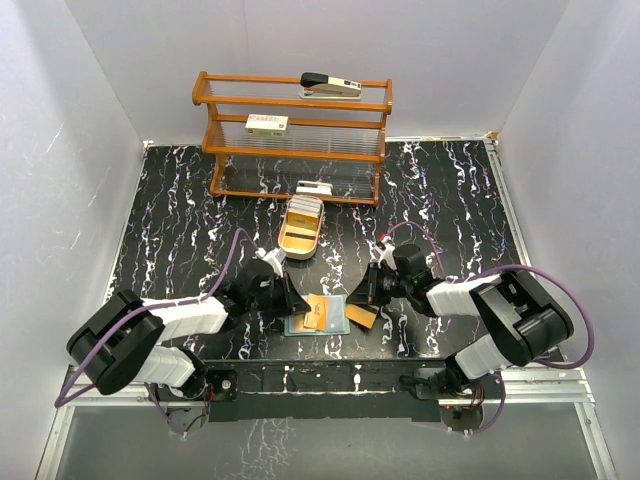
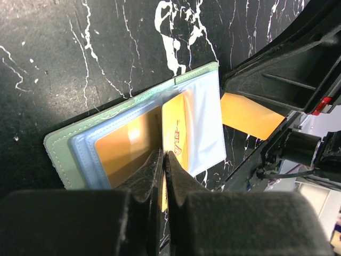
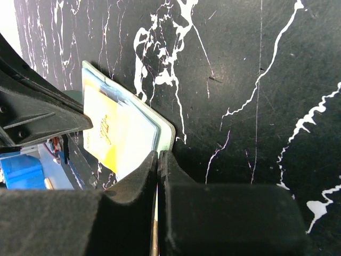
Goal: Put the credit cards into the card holder
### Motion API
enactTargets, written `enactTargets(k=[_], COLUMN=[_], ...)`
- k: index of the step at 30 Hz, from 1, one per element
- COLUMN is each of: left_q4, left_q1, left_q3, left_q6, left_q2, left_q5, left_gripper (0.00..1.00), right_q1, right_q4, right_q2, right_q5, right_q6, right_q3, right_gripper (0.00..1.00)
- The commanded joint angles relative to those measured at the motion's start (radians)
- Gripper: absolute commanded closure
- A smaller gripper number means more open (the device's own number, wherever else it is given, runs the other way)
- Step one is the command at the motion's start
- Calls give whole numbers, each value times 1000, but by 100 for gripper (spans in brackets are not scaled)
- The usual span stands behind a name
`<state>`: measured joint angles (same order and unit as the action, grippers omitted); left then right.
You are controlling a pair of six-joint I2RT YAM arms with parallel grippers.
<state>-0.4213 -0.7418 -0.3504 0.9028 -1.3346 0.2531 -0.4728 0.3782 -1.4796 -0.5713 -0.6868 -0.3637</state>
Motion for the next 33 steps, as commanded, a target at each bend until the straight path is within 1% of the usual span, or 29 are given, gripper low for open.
enactTargets(k=[1, 7, 12, 15, 20, 23, 27, 33], left_q4=[35, 122, 108, 86, -30, -50, -77, -100], left_q1=[-6, -5, -6, -5, -5, -5, -6, -7], left_q3=[-28, -75, -83, -72, -10, -9, 0, 19], left_q6=[-105, -171, -165, -120, 23, 70, 105, 117], left_q2=[7, 30, 7, 6, 27, 18, 12, -13], left_q5=[-2, -15, 13, 10, -21, -40, -46, -29], left_gripper=[100, 100, 100, 100, 100, 100, 100, 100], right_q1=[-9, -9, -9, -11, -16, -20, -23, -23], right_q4=[28, 23, 28, 39, 80, 95, 96, 78], right_q2=[26, 38, 34, 32, 55, 90, 126, 139], right_q5=[37, 40, 39, 35, 42, 70, 107, 123], right_q6=[10, 9, 5, -5, -51, -75, -87, -81], right_q3=[6, 7, 7, 6, 77, 107, 137, 133], right_gripper=[100, 100, 100, 100, 100, 100, 100, 100])
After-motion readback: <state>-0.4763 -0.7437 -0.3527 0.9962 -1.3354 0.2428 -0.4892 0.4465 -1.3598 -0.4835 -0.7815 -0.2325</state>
